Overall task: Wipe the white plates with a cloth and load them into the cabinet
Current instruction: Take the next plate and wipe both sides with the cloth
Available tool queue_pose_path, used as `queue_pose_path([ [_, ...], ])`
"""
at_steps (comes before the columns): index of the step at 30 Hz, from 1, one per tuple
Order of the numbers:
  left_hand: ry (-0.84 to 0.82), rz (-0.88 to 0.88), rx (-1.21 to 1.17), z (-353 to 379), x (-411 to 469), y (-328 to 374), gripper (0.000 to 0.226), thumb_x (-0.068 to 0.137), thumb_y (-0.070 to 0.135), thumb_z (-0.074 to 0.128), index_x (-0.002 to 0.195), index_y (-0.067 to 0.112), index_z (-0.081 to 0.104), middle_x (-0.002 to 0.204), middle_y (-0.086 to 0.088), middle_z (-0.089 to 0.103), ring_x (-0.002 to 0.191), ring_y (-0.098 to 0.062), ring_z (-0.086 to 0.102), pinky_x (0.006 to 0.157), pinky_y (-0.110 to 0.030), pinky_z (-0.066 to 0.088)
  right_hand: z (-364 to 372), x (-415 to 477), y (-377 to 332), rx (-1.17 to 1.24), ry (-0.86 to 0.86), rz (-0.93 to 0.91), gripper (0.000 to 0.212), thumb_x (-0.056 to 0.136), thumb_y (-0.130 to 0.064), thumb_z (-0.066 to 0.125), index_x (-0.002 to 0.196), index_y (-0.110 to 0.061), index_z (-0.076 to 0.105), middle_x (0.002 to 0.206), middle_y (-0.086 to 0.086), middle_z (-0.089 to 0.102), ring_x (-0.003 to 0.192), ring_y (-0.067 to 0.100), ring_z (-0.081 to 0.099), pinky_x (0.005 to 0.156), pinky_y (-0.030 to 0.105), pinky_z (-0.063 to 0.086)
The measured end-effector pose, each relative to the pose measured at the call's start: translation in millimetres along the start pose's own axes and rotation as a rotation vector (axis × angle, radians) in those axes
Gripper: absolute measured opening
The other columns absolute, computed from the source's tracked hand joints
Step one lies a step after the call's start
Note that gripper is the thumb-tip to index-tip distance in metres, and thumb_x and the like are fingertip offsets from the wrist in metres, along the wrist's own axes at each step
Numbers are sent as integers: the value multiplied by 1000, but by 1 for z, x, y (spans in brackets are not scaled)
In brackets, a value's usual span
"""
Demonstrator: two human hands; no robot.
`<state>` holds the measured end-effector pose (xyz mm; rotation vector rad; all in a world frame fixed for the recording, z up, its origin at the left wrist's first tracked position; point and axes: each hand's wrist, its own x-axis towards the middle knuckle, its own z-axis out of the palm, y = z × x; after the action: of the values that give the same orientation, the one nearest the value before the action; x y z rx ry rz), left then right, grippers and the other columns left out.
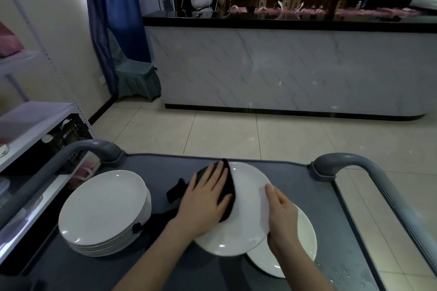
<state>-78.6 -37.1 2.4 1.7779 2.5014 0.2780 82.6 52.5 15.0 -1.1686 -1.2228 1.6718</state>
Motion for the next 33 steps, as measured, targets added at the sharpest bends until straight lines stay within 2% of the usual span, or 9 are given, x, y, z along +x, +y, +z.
queue_pose_path([
  [4, -62, -1, -107, 5, -31, 2, 65, 102, 44, 24, 155, 28, -12, 153, 19, -29, 147, -9, -22, 120, -33, -13, -3, 11, -13, 26, 142, -100, 23, 96, -28, 59, 83, -10, 64, 74, -2, 60, 73, 14, 52, 74, 33, 46],
  [8, -76, 60, -182, 9, -51, 45, 65, 92, 49, 4, 153, 35, -13, 150, 29, -33, 142, -3, -31, 116, -32, -20, 5, 9, -10, -8, 194, -116, 30, 97, -30, 57, 83, -4, 63, 66, 4, 53, 69, 12, 48, 68, 36, 47],
  [11, -68, 78, -269, 7, -37, 65, 60, 99, 45, 10, 153, 36, -14, 152, 30, -30, 140, 2, -33, 117, -34, -17, 14, -4, -3, -92, 126, -145, 35, 99, -30, 53, 69, -17, 67, 62, -4, 63, 67, 15, 55, 65, 34, 47],
  [14, -70, 93, -247, 2, -17, 62, 60, 103, 37, 17, 152, 35, -18, 154, 26, -30, 141, 0, -32, 119, -35, -15, 18, -15, 4, -90, 33, -105, 27, 99, -30, 54, 86, -25, 76, 81, -7, 75, 80, 9, 69, 74, 29, 51],
  [16, -73, 92, -246, 0, -8, 52, 60, 104, 40, 19, 152, 36, -17, 155, 26, -29, 142, 0, -29, 120, -36, -13, 17, -18, 7, -77, 1, -77, 27, 99, -30, 55, 85, -23, 76, 78, -4, 74, 78, 10, 67, 75, 30, 51],
  [19, -82, 42, -248, 0, -5, 31, 61, 103, 43, 21, 149, 38, -20, 156, 24, -27, 144, -1, -26, 122, -41, -10, 14, -17, 3, -98, 37, -91, 33, 98, -30, 55, 73, -11, 65, 66, 5, 55, 69, 16, 49, 67, 33, 42],
  [25, -82, -32, -185, 7, -34, 13, 65, 103, 42, 23, 152, 34, -17, 156, 20, -28, 146, -5, -24, 122, -42, -10, 4, -3, -15, -52, 139, -158, 27, 97, -32, 56, 78, -26, 73, 67, -13, 65, 62, 2, 55, 68, 30, 48],
  [30, -112, 62, -256, 7, -54, 50, 58, 103, 40, 18, 144, 45, -22, 148, 33, -34, 140, 1, -33, 116, -43, -22, 6, 2, -14, -30, 215, -160, 22, 97, -32, 57, 81, -19, 65, 70, 5, 60, 66, 16, 50, 72, 33, 47],
  [33, -114, 131, -318, 3, -40, 68, 56, 103, 39, 15, 151, 42, -14, 152, 33, -29, 140, 4, -32, 115, -40, -20, 12, -7, -6, -84, 173, -151, 32, 99, -31, 53, 75, -24, 73, 72, -4, 71, 75, 17, 64, 76, 36, 51],
])
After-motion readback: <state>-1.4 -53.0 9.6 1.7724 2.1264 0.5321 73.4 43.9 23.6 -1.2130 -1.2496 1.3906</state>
